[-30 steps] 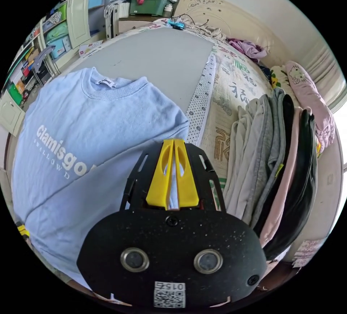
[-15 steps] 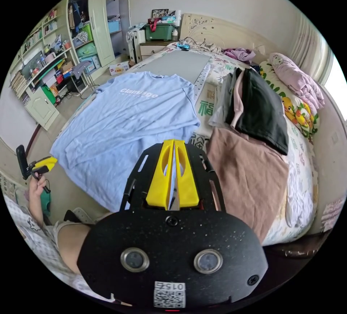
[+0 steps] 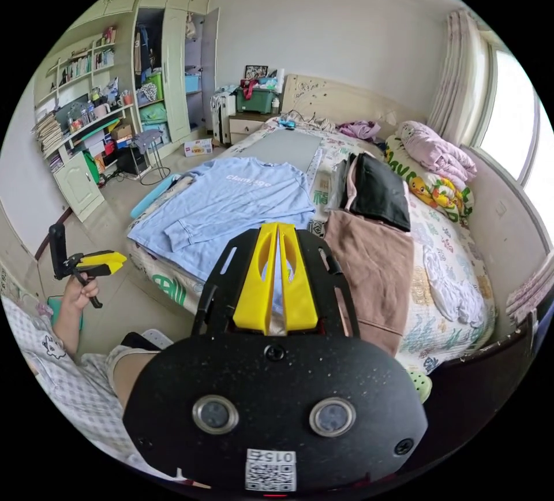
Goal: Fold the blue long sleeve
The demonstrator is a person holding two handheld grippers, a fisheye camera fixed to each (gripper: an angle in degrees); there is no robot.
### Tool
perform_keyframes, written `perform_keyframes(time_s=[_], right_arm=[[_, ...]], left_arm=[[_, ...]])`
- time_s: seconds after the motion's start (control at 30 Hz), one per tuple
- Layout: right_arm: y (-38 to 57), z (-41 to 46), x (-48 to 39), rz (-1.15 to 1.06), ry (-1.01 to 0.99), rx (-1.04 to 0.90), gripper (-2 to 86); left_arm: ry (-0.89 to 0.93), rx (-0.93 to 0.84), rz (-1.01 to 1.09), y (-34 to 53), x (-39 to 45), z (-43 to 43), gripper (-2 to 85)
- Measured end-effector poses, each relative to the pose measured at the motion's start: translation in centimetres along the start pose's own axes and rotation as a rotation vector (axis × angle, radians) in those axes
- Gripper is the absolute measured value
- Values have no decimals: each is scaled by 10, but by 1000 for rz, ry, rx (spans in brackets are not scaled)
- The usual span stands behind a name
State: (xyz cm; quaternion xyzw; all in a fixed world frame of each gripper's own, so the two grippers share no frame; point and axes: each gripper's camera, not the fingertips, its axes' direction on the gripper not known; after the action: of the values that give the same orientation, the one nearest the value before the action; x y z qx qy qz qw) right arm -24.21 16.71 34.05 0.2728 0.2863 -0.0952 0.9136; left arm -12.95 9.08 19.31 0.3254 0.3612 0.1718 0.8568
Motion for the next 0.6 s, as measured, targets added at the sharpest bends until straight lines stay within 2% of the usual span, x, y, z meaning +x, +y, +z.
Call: perform_keyframes(time_s=[0.27,0.4,0.6], right_arm=[[27,-88,33,105,34,105,-5],[37,-100,50,111,30,111,-5],[52,-84,89,163,-45,99,-5]], left_arm=[[46,40,39,0,22,-10,62],[-97,90,37,-3,26,-31,65],[-205,132,34,-21,25,-53,66]])
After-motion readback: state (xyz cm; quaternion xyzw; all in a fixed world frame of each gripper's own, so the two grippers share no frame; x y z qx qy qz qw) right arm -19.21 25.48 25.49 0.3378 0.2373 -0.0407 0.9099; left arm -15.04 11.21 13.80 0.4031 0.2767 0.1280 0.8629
